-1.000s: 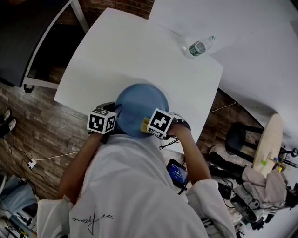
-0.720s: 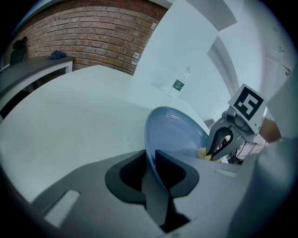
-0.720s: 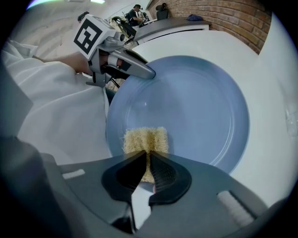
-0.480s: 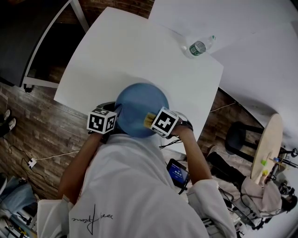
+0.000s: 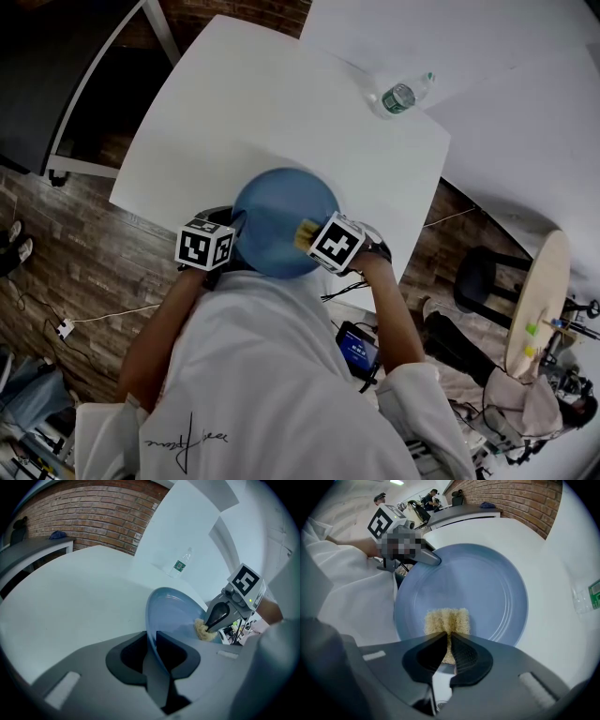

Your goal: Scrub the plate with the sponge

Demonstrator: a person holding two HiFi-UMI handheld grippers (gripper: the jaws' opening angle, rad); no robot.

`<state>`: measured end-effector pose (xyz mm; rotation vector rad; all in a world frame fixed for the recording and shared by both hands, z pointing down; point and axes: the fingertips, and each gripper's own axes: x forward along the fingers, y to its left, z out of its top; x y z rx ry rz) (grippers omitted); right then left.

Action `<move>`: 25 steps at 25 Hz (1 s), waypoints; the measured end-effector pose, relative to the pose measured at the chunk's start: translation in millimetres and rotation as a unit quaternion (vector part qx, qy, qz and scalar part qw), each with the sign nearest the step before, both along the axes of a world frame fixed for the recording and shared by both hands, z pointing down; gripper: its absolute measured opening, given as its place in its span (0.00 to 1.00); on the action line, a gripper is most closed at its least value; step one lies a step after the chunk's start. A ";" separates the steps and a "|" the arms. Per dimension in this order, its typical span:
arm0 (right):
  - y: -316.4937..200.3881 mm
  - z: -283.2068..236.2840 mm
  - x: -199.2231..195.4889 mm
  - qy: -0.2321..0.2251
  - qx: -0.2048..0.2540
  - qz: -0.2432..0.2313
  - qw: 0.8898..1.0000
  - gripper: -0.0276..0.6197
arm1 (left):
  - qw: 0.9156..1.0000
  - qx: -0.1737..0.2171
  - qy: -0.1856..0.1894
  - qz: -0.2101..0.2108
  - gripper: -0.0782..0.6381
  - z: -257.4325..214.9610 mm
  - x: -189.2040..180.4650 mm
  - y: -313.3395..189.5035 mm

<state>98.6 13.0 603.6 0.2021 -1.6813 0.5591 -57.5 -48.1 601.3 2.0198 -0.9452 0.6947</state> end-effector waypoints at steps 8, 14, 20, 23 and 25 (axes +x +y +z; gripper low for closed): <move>-17.7 -1.2 1.3 -0.001 0.034 0.003 0.999 0.09 | 1.000 -0.001 0.001 0.000 0.22 -0.1 -0.4 -0.6; -31.6 -1.9 3.9 -0.002 0.064 0.025 0.998 0.09 | 1.000 -0.001 0.000 -0.001 0.22 0.8 -0.7 -0.3; -41.6 -3.1 4.0 -0.004 0.083 0.038 0.996 0.09 | 1.000 -0.002 0.001 0.000 0.22 -0.2 -0.7 -0.3; -46.5 -3.5 2.9 -0.004 0.093 0.041 0.995 0.09 | 1.000 -0.002 0.001 0.000 0.22 -0.3 -1.2 -0.5; -49.7 -3.4 1.9 -0.007 0.099 0.041 0.994 0.09 | 1.000 -0.002 0.002 0.000 0.22 0.0 -1.1 -0.6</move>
